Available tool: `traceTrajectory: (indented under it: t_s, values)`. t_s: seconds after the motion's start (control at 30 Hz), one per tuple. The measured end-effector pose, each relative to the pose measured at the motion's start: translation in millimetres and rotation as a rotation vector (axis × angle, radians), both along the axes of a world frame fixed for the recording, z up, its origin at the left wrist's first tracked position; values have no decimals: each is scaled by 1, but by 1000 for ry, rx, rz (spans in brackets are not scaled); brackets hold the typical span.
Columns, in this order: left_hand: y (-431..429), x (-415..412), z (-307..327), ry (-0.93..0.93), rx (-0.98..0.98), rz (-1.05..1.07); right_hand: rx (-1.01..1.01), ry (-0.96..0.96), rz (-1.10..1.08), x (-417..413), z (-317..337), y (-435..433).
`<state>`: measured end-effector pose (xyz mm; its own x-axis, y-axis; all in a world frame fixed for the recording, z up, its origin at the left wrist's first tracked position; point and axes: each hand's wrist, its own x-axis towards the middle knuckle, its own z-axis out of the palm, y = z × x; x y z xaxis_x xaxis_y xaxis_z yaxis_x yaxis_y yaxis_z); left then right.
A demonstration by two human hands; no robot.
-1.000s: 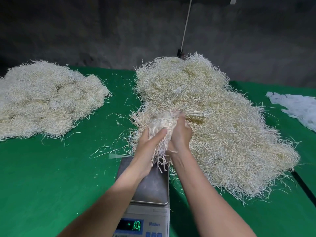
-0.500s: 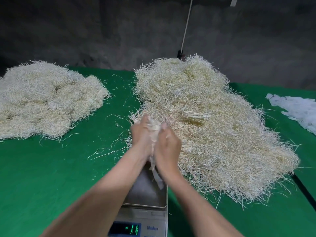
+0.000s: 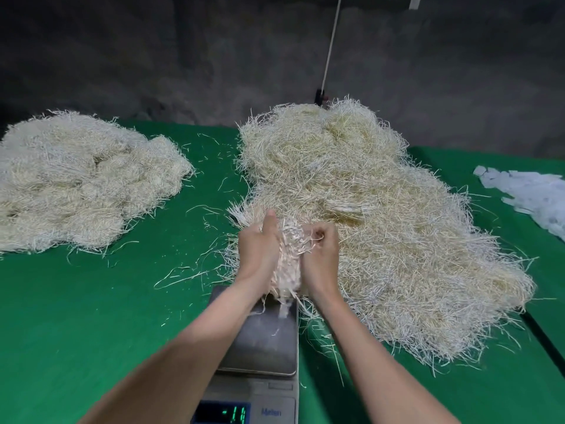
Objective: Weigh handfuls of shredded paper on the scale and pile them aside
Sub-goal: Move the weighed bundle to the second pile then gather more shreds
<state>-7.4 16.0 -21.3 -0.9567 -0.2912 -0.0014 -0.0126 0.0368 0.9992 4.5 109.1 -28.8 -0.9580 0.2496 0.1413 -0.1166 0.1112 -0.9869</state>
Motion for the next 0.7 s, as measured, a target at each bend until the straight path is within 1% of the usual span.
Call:
traceTrajectory:
  t_s: [0.03, 0.07, 0.1, 0.13, 0.17, 0.2, 0.23, 0.27, 0.3, 0.33, 0.37, 0.4, 0.43, 0.47, 0.5, 0.53, 0.57, 0.6, 0.63, 0.67, 0.7]
  values:
    - [-5, -5, -1, 124, -149, -4, -90, 12, 47, 1, 4, 3]
    - [-7, -7, 1, 206, -257, -7, -151, 17, 115, 1, 7, 2]
    - [-7, -8, 3, 232, -311, -9, -156, 4, 197, 0, 7, -2]
    - [-3, -7, 5, 251, -315, 2, -104, -29, 251, 1, 7, -9]
    - [1, -10, 5, 256, -277, 20, -34, -49, 248, 4, 6, -16]
    - [4, -13, 7, 235, -175, 53, 26, -38, 198, 5, 2, -22]
    - [5, -16, 10, 168, -39, 76, 49, -27, 109, 5, -3, -26]
    - [4, -16, 13, 83, 88, 59, 38, -33, 36, 6, -3, -27]
    - [0, -16, 13, 9, 151, 4, -4, -43, -9, 4, -4, -23]
    - [-4, -14, 12, -30, 117, -73, -86, -68, -32, 0, -2, -18]
    - [-9, -12, 8, -41, 11, -143, -173, -128, -52, -6, 1, -12]
    - [-13, -9, 3, -73, -42, -208, -231, -186, -73, -10, 5, -8]
    - [-17, -8, -2, -132, -8, -276, -250, -235, -86, -16, 8, -6]
    - [-19, -6, -5, -232, 168, -353, -250, -258, -104, -21, 9, -6]
    - [-20, -5, -8, -325, 405, -418, -246, -247, -121, -24, 10, -8]
    - [-17, -2, -11, -368, 627, -470, -218, -184, -154, -26, 10, -9]
    - [-11, 1, -14, -353, 748, -479, -107, -91, -193, -28, 6, -9]
    - [-3, 4, -14, -310, 775, -440, 92, -1, -235, -28, 2, -9]
    - [5, 6, -12, -254, 721, -348, 259, 64, -247, -25, -5, -11]
    - [9, 6, -9, -199, 644, -240, 363, 121, -236, -20, -14, -16]
    - [9, 0, -8, -158, 569, -115, 392, 181, -210, -11, -22, -25]
